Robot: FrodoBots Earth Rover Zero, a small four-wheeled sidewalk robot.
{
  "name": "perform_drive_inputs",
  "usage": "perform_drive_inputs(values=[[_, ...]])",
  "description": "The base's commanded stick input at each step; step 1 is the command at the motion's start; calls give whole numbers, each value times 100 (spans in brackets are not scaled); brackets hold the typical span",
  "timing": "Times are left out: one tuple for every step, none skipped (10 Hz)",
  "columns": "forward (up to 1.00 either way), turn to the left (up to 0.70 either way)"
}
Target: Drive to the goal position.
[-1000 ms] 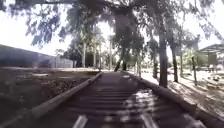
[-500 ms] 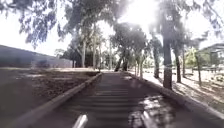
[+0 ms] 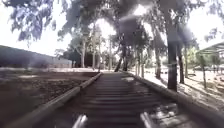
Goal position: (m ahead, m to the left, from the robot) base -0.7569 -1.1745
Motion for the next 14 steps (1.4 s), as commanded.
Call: perform_drive_inputs(values=[[100, 0], [100, 0], [100, 0], [100, 0], [100, 0], [100, 0], [100, 0], [100, 0], [100, 0], [100, 0], [100, 0], [100, 0], [100, 0], [100, 0]])
